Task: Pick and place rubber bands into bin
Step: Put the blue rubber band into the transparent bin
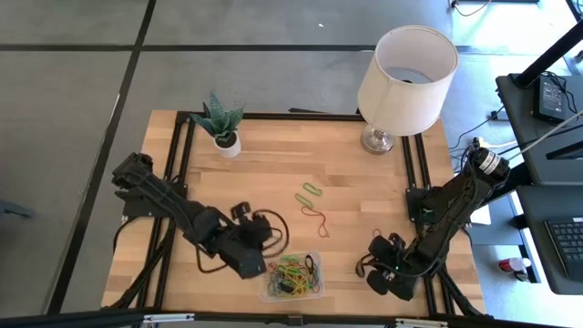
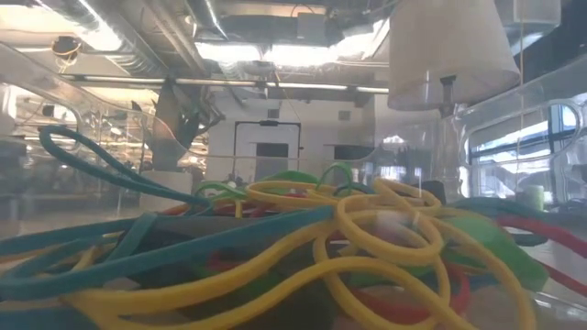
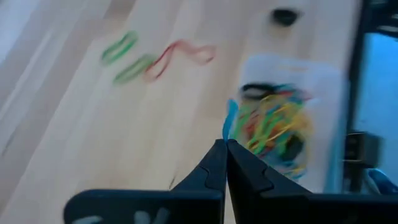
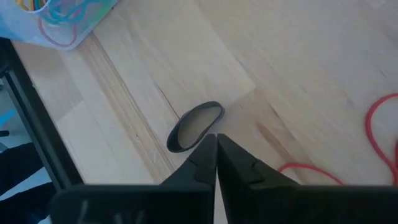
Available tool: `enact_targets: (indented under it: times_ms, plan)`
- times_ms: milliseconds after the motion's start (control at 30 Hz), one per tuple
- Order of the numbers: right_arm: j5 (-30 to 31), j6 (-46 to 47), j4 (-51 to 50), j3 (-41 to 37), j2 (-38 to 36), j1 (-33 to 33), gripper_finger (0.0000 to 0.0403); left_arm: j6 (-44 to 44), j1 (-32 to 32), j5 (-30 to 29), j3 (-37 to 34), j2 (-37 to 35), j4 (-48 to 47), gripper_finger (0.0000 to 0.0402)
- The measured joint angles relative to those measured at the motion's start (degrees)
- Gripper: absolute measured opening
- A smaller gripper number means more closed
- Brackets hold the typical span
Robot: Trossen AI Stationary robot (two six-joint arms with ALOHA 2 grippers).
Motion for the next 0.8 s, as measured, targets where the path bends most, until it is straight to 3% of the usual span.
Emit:
enact_targets:
  times_ms: [233, 800]
  plan:
    - [0.04, 0.27, 0.54, 0.02, 0.02, -0.02, 0.0018, 14.09, -0.63, 1.44, 11.05, 9.37, 3.07, 0.0002]
    - [0.17, 1.20, 2.16, 0.02, 0.04, -0.02, 0.0019, 20.59, 0.37, 21.64, 11.68, 26.53, 0.86, 0.0002]
